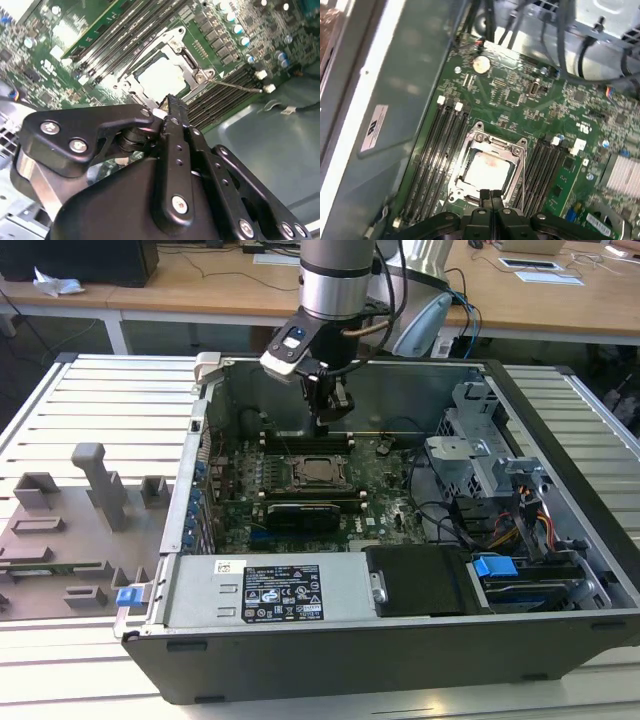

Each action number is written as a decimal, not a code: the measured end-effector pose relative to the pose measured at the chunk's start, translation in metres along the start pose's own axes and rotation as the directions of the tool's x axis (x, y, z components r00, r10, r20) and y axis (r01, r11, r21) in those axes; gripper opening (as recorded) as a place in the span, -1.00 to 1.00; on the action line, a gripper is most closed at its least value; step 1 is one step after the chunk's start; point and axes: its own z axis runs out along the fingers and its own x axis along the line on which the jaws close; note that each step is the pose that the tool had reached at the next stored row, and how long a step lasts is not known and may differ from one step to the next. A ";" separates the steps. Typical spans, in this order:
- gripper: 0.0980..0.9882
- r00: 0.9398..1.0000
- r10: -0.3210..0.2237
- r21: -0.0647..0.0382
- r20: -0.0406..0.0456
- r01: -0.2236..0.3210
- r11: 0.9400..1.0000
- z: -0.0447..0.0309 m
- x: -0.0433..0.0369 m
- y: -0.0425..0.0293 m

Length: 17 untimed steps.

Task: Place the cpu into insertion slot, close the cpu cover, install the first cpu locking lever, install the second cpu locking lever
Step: 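Install the first cpu locking lever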

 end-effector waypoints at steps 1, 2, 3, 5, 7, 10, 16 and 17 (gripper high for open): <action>-0.98 0.999 -0.041 -0.001 0.001 0.041 0.999 0.0000 0.0000 0.0000; -0.98 0.997 -0.074 -0.002 0.002 0.074 0.997 0.0000 0.0000 0.0000; -0.98 0.996 -0.092 -0.003 0.002 0.092 0.996 0.0000 0.0000 0.0000; -0.98 0.991 -0.134 -0.004 0.003 0.134 0.991 0.0000 0.0000 0.0000; -0.98 0.982 -0.188 -0.005 0.005 0.188 0.982 0.0000 0.0000 0.0000; -0.98 0.967 -0.255 -0.007 0.007 0.255 0.967 0.0000 0.0000 0.0000; -0.98 0.916 -0.401 -0.010 0.012 0.401 0.916 0.0000 0.0000 0.0000; -0.98 0.911 -0.412 -0.010 0.012 0.412 0.911 0.0000 0.0000 0.0000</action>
